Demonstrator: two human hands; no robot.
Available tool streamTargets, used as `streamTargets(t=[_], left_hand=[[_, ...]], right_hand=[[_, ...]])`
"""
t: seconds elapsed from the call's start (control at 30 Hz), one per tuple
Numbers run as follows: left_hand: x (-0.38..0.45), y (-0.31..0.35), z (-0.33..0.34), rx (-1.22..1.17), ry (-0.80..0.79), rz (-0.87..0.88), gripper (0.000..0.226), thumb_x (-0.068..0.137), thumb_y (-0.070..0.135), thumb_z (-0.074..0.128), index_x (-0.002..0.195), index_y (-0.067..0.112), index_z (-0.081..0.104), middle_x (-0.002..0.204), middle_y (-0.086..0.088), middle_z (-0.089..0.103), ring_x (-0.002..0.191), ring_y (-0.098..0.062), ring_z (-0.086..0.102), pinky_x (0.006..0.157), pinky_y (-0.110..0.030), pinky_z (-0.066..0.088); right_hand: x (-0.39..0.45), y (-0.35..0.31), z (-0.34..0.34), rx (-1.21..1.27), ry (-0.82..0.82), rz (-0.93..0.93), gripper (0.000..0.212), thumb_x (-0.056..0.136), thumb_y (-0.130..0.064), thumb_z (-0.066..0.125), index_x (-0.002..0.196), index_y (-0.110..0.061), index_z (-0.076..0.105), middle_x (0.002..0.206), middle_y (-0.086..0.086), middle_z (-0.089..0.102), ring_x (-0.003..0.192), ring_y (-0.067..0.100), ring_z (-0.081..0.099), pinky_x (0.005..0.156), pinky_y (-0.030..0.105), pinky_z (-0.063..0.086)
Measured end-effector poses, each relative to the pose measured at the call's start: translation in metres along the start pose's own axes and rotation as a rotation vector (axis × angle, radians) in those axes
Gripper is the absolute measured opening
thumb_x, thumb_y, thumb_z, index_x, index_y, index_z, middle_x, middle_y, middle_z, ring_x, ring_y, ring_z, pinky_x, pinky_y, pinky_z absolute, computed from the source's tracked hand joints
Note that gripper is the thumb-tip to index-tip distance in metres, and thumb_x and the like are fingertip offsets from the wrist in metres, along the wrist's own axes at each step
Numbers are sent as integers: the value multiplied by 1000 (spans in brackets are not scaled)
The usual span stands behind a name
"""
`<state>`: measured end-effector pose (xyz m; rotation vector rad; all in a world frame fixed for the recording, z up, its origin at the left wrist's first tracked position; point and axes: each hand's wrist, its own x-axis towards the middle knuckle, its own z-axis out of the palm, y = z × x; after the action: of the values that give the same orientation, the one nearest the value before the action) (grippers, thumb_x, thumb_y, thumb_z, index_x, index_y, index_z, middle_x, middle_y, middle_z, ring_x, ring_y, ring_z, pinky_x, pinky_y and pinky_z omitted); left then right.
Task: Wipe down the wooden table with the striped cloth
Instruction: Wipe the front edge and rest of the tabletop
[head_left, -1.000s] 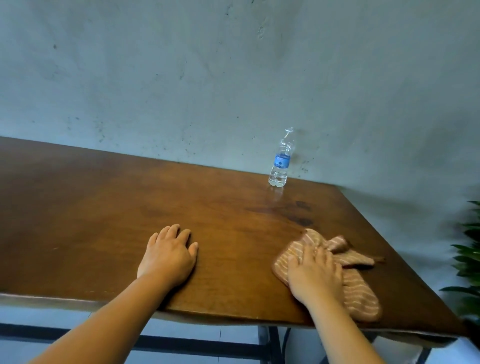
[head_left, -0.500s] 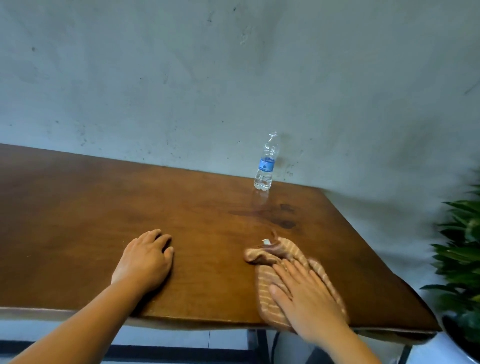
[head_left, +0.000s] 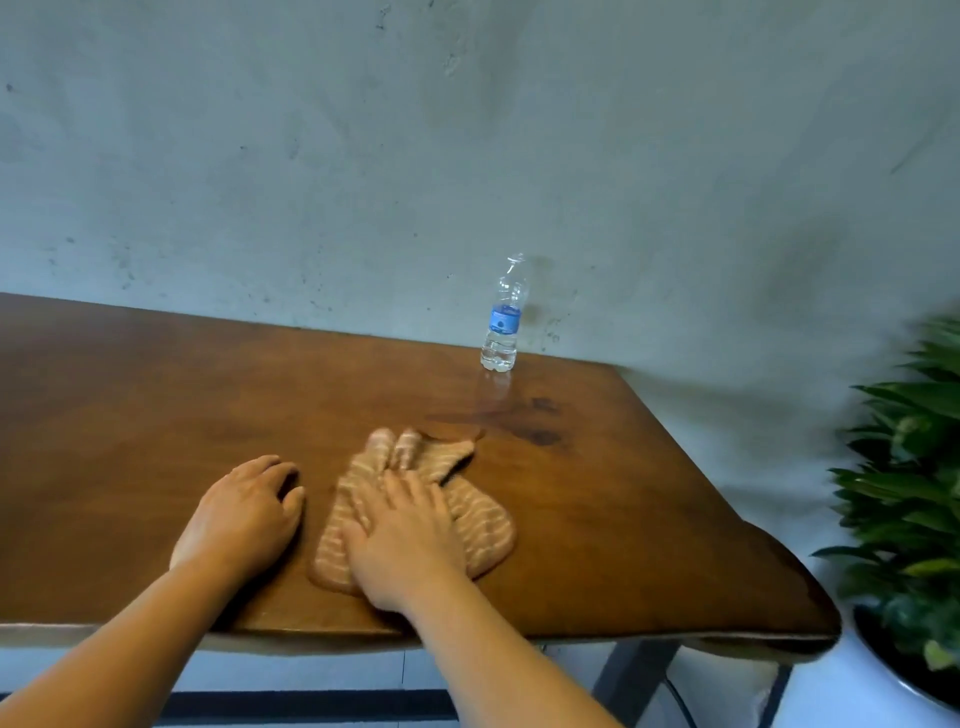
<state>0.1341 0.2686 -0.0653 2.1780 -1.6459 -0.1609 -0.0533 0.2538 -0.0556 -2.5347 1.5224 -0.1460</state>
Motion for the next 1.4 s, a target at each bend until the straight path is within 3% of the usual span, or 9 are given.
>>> streamTargets(t=[0.1, 0.23, 0.5, 0.67, 0.83, 0.97, 1.13, 1.27, 1.4], left_hand=[[-2, 0, 3, -10, 1, -3, 46, 96, 44, 45, 138, 26, 51, 149, 3, 42, 136, -17, 39, 112, -38, 33], [-2, 9, 4, 38, 4, -22, 46, 96, 45, 46, 137, 24, 52, 148, 1, 43, 135, -19, 40, 111, -40, 35], [-22, 74, 21, -74, 65, 5, 36, 96, 35, 52, 126, 16, 59, 129, -1, 59, 115, -20, 55, 97, -38, 45], [-24, 132, 45, -118, 38, 97, 39, 96, 36, 53, 129, 16, 57, 131, -1, 59, 117, -19, 55, 100, -37, 44], [-11, 191, 69, -117, 6, 207, 41, 96, 36, 52, 132, 17, 56, 136, 1, 55, 123, -16, 51, 103, -32, 40], [14, 238, 94, -108, -34, 316, 40, 96, 39, 50, 130, 19, 57, 137, 4, 53, 123, -15, 50, 104, -29, 38], [61, 295, 122, -107, -11, 415, 40, 98, 37, 48, 131, 17, 57, 137, 3, 53, 125, -16, 49, 104, -27, 35], [100, 333, 140, -120, -33, 435, 43, 98, 37, 48, 134, 17, 55, 142, 1, 50, 129, -17, 46, 108, -29, 33], [130, 360, 156, -119, -66, 481, 43, 98, 39, 47, 135, 19, 53, 142, 1, 49, 130, -16, 45, 109, -29, 32]], right_hand=[[-19, 11, -4, 20, -38, -205, 61, 100, -58, 14, 156, -34, 15, 166, -10, 3, 152, 14, -4, 120, 41, -7], [-41, 60, -11, 18, -42, -191, 64, 98, -65, 12, 156, -37, 15, 165, -16, 2, 151, 9, -7, 120, 38, -10], [-91, 182, -39, 4, 19, 62, 66, 96, -68, 11, 156, -40, 10, 164, -18, 0, 150, 7, -9, 121, 39, -9], [-117, 241, -47, -11, 60, 240, 68, 95, -69, 8, 156, -41, 8, 165, -16, -1, 151, 11, -8, 122, 43, -5], [-135, 273, -54, 0, 94, 397, 92, 72, -74, -12, 156, -39, 5, 165, -13, -3, 151, 14, -8, 121, 43, -7], [-137, 294, -59, 24, 97, 551, 68, 97, -64, 5, 158, -32, 3, 166, -7, -5, 152, 20, -9, 121, 43, -5], [-132, 300, -72, 25, 39, 601, 63, 105, -46, 25, 158, -23, 2, 166, 2, 2, 150, 28, 15, 121, 43, 22], [-112, 318, -83, 81, 125, 641, 75, 103, -30, 44, 157, -25, -7, 149, 3, 41, 128, 22, 49, 107, 37, 43], [-81, 340, -93, -9, 188, 656, 44, 102, -25, 47, 144, -27, 35, 128, -2, 55, 115, 19, 57, 96, 31, 48]])
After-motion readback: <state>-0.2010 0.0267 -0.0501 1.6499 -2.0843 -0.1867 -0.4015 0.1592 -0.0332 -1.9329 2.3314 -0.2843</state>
